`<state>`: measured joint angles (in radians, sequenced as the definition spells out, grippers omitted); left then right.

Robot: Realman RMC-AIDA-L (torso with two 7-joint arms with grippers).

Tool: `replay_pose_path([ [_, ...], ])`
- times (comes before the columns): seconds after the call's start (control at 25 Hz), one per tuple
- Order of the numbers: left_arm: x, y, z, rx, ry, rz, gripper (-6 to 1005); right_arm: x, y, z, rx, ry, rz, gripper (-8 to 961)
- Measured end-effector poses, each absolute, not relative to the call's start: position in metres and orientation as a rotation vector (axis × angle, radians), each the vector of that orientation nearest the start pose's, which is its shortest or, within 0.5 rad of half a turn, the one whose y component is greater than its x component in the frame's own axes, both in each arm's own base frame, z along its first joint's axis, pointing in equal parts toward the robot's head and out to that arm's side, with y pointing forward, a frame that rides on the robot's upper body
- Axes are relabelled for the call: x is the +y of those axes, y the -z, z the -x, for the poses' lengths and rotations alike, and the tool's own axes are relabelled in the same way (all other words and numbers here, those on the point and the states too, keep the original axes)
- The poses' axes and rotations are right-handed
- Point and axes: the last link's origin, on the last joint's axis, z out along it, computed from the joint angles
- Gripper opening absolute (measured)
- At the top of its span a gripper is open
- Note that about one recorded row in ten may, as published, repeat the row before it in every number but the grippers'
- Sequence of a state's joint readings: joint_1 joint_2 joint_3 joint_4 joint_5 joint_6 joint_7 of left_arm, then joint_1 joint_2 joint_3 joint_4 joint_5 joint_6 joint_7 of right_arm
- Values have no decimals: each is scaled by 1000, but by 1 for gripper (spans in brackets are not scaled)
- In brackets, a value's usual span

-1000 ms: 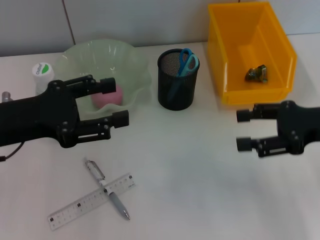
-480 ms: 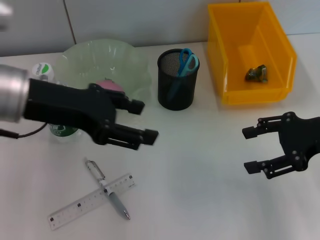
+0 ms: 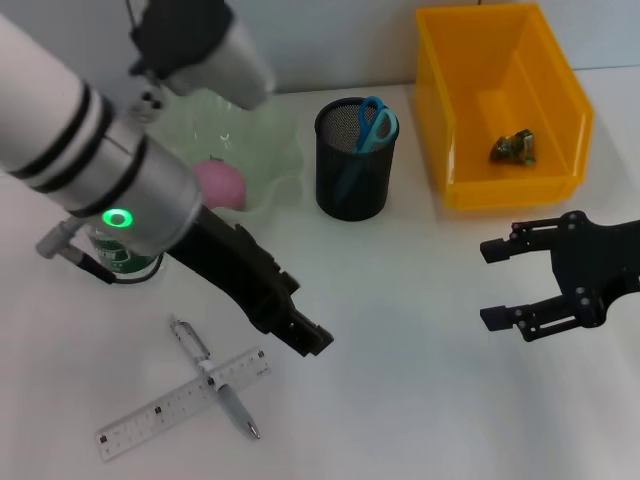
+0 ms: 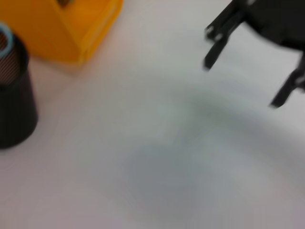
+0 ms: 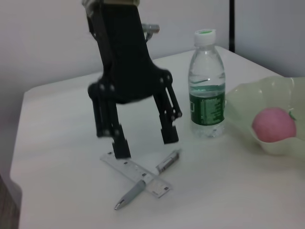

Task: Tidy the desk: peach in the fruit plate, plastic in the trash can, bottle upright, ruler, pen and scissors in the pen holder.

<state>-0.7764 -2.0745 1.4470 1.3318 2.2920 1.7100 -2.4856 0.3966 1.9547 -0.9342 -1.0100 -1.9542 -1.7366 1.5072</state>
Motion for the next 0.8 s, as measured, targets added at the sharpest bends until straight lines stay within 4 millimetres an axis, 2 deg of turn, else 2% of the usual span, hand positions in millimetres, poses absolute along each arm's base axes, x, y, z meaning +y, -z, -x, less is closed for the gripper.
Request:
replay_pose_path([
  [0.08,339,35,97,-687,-500,2957,768,310,-62,-261,383,-387,2916,819],
  [0.36,343,50,114,-827,-557,2886,769,312,-60,-260,392,-372,2922,819],
  [0.8,339,68,125,-800,-636,2871,769,312,-57,-262,391,-333,2927,819],
])
